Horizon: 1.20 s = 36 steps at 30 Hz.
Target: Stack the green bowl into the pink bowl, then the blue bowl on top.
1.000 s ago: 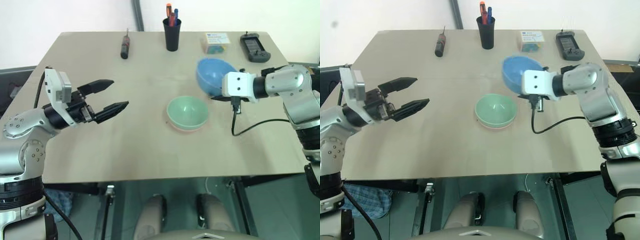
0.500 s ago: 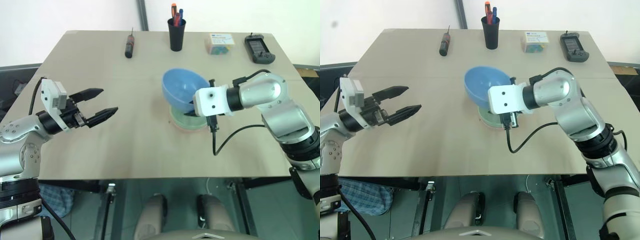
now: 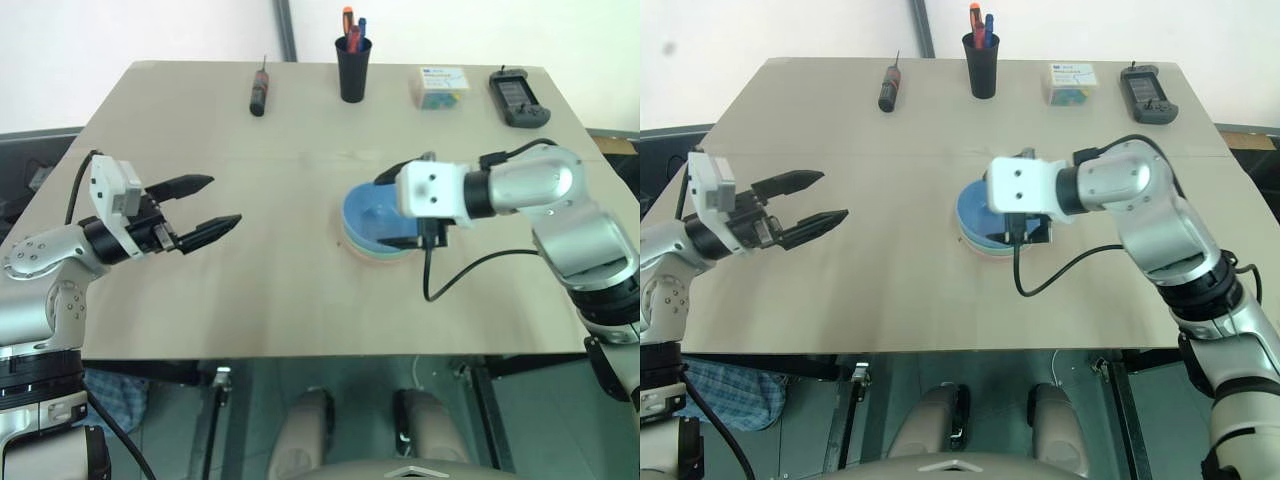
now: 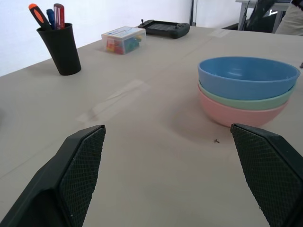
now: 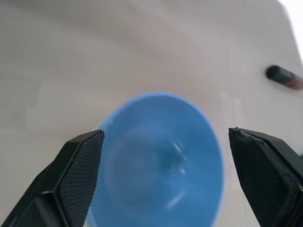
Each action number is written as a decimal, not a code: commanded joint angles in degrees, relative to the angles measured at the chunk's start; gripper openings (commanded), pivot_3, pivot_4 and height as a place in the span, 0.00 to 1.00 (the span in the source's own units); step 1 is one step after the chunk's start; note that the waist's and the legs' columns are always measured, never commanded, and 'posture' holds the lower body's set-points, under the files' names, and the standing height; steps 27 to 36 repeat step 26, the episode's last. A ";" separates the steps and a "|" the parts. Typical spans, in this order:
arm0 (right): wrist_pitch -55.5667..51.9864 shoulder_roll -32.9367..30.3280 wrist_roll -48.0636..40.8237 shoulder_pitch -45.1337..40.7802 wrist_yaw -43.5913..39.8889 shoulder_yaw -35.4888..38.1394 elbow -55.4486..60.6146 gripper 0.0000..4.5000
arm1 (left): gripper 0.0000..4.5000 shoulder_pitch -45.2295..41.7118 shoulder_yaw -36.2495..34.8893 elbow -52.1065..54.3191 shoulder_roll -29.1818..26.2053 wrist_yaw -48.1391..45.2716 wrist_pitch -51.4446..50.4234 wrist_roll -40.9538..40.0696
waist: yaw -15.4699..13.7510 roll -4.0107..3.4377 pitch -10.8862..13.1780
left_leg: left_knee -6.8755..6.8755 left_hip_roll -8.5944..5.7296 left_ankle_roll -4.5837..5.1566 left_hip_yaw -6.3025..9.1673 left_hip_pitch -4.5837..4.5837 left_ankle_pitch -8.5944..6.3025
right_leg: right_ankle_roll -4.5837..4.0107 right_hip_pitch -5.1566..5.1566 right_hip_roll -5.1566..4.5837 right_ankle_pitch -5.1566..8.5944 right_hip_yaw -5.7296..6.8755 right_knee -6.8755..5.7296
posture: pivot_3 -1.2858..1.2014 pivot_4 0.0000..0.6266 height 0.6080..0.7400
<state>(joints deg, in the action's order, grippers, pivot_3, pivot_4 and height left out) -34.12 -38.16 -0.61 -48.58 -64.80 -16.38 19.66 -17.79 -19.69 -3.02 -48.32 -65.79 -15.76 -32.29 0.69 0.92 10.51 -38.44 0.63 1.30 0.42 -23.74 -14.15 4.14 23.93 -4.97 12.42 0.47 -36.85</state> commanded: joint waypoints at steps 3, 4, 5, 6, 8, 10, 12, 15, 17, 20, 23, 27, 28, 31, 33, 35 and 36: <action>-13.25 -1.47 -9.33 6.11 4.50 16.56 4.02 0.99 | 1.00 0.91 -0.38 3.05 -0.49 0.64 0.25 0.44 | -0.11 0.06 -0.04 | 0.00 0.00 0.00 0.00 -0.01 0.00 | 0.00 -0.01 0.00 0.00 0.00 0.01 | 0.52 0.24 1.00; -13.31 -2.18 -10.64 8.88 4.21 19.28 4.55 0.99 | 1.00 1.58 -0.46 3.75 -0.30 1.11 0.02 0.51 | -0.06 0.04 -0.03 | 0.01 0.00 0.01 0.06 0.01 -0.01 | 0.00 -0.07 -0.01 0.00 0.05 0.04 | 0.52 0.24 1.00; -13.60 -2.38 -12.70 11.53 4.14 22.15 5.27 0.99 | 1.00 2.43 -0.52 4.66 -0.28 1.51 -0.46 0.44 | -0.07 0.05 -0.03 | 0.02 -0.01 0.01 0.01 0.03 -0.01 | 0.00 -0.06 -0.02 0.00 0.02 0.04 | 0.52 0.24 1.00; -12.31 -2.15 -14.26 15.26 4.23 25.88 5.44 0.99 | 1.00 3.53 -0.85 6.38 -0.23 2.22 -3.12 -1.18 | -0.12 0.09 -0.05 | 0.03 -0.01 0.01 0.02 -0.01 -0.01 | 0.00 -0.03 -0.02 0.00 0.02 0.04 | 0.52 0.24 1.00; -12.78 -1.31 -18.80 22.39 3.73 32.72 6.36 0.99 | 1.00 5.98 -1.15 9.85 -0.26 2.98 -5.80 -2.71 | -0.23 0.12 -0.07 | 0.06 0.00 0.02 0.05 0.00 -0.01 | 0.00 -0.10 -0.03 0.00 0.04 0.09 | 0.52 0.24 1.00; -9.60 -2.04 -21.44 29.17 1.62 36.52 6.53 0.99 | 1.00 7.78 -1.05 12.22 -0.14 4.78 -6.71 -1.98 | -0.20 0.11 -0.07 | 0.07 -0.01 0.02 0.02 -0.01 -0.02 | 0.00 -0.09 -0.06 0.00 0.01 0.11 | 0.52 0.24 1.00; -7.63 -2.32 -23.21 33.41 1.20 39.31 5.34 0.99 | 1.00 9.19 -1.03 13.85 0.38 6.90 -6.68 -0.74 | -0.12 0.10 -0.06 | 0.06 -0.01 0.02 -0.01 0.02 -0.01 | 0.00 -0.08 -0.06 0.00 0.00 0.07 | 0.52 0.24 1.00; -2.88 -2.37 -25.51 38.25 -0.13 42.17 1.81 0.99 | 1.00 11.70 0.20 15.44 1.19 10.16 -6.35 1.84 | 0.20 0.06 -0.06 | 0.06 0.02 0.03 -0.04 0.22 -0.02 | 0.01 -0.21 -0.03 0.01 -0.05 0.02 | 0.52 0.24 1.00; 2.29 -2.40 -25.90 41.16 -1.83 42.92 -0.49 0.99 | 1.00 13.23 0.61 16.20 2.45 10.71 -4.93 2.41 | 0.18 0.06 -0.06 | 0.06 0.06 0.03 -0.10 0.33 -0.02 | 0.01 -0.27 0.03 0.01 -0.11 0.02 | 0.52 0.24 1.00; 7.42 -2.70 -26.65 43.51 -3.15 43.13 -2.54 0.99 | 1.00 14.21 0.72 17.07 3.11 11.22 -4.48 2.72 | 0.04 0.07 -0.06 | 0.06 0.08 0.03 -0.17 0.56 -0.02 | 0.01 -0.48 0.04 0.02 -0.17 0.02 | 0.52 0.24 1.00; 11.41 -3.14 -27.33 44.45 -3.76 43.18 -4.96 0.99 | 1.00 14.49 0.64 18.06 3.58 12.22 -4.52 2.66 | 0.01 0.08 -0.07 | 0.06 0.09 0.02 -0.25 0.66 -0.01 | 0.00 -0.52 0.04 0.02 -0.25 0.01 | 0.52 0.24 1.00; 13.13 -3.89 -27.86 44.36 -3.37 42.48 -6.02 0.99 | 1.00 14.70 0.75 18.89 3.31 12.74 -4.87 2.96 | 0.00 0.08 -0.07 | 0.07 0.09 0.02 -0.27 0.73 -0.01 | 0.01 -0.54 0.04 0.02 -0.34 0.01 | 0.52 0.24 1.00; 13.13 -3.89 -27.86 44.36 -3.37 42.48 -6.02 0.99 | 1.00 14.70 0.75 18.89 3.31 12.74 -4.87 2.96 | 0.00 0.08 -0.07 | 0.07 0.09 0.02 -0.27 0.73 -0.01 | 0.01 -0.54 0.04 0.02 -0.34 0.01 | 0.52 0.24 1.00; 13.13 -3.89 -27.86 44.36 -3.37 42.48 -6.02 0.99 | 1.00 14.70 0.75 18.89 3.31 12.74 -4.87 2.96 | 0.00 0.08 -0.07 | 0.07 0.09 0.02 -0.27 0.73 -0.01 | 0.01 -0.54 0.04 0.02 -0.34 0.01 | 0.52 0.24 1.00; 13.13 -3.89 -27.86 44.36 -3.37 42.48 -6.02 0.99 | 1.00 14.70 0.75 18.89 3.31 12.74 -4.87 2.96 | 0.00 0.08 -0.07 | 0.07 0.09 0.02 -0.27 0.73 -0.01 | 0.01 -0.54 0.04 0.02 -0.34 0.01 | 0.52 0.24 1.00; 13.13 -3.89 -27.86 44.36 -3.37 42.48 -6.02 0.99 | 1.00 14.70 0.75 18.89 3.31 12.74 -4.87 2.96 | 0.00 0.08 -0.07 | 0.07 0.09 0.02 -0.27 0.73 -0.01 | 0.01 -0.54 0.04 0.02 -0.34 0.01 | 0.52 0.24 1.00; 13.13 -3.89 -27.86 44.36 -3.37 42.48 -6.02 0.99 | 1.00 14.70 0.75 18.89 3.31 12.74 -4.87 2.96 | 0.00 0.08 -0.07 | 0.07 0.09 0.02 -0.27 0.73 -0.01 | 0.01 -0.54 0.04 0.02 -0.34 0.01 | 0.52 0.24 1.00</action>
